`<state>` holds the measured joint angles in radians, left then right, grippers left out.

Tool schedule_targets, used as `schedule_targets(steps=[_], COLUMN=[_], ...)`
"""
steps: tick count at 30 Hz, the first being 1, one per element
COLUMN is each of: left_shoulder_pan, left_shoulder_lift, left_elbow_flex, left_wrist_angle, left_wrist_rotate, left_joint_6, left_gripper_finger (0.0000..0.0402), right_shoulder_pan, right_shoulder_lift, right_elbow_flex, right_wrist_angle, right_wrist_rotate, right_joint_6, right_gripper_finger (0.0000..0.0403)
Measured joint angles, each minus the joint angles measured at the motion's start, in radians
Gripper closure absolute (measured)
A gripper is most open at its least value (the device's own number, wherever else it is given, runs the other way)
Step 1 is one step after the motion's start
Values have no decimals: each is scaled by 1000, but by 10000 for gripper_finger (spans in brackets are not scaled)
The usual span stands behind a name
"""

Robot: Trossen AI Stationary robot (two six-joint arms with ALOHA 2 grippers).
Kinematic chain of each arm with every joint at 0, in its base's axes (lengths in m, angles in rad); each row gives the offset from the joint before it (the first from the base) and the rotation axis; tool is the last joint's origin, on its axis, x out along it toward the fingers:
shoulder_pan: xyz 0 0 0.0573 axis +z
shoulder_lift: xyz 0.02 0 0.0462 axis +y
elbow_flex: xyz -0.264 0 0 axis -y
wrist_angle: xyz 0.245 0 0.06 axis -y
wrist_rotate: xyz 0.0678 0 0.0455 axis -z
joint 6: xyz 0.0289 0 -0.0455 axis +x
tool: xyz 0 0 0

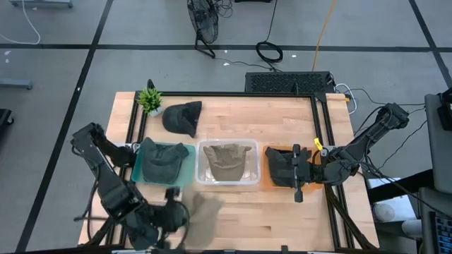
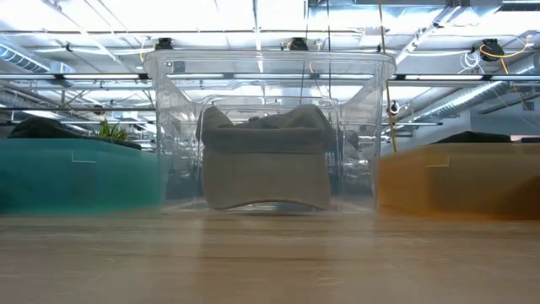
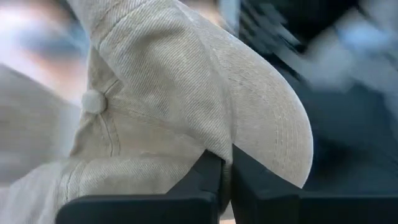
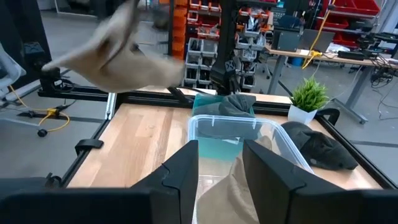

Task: Pick & Place hat
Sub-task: Put the brown cap into the transparent bin

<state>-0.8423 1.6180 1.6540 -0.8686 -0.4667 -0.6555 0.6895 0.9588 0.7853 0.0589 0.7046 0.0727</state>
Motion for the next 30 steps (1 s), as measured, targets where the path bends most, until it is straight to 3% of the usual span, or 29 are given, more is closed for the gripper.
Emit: schedule_targets(steps=[4,8,18,30], left_shoulder_pan=[61,145,349,422], left_shoulder_lift=[-2,0,60,193], left_elbow_flex=[37,37,37,35], left_wrist_angle=[4,1,5,-4], left_wrist_rotate=[-283,-430,-435,-432], left_joint_6=[157,269,358,365], left_gripper_finger=[396,389,387,384], right_shoulder_pan=[0,0,0,0], right_shoulder_lift=[0,0,0,0], right_elbow_flex=[0,0,0,0], right_wrist_angle=[-1,-2,-30,-48], right_wrist_rotate=[0,0,0,0], right_joint_6=[9,11,12,20], right_gripper_finger=[289,289,289,289])
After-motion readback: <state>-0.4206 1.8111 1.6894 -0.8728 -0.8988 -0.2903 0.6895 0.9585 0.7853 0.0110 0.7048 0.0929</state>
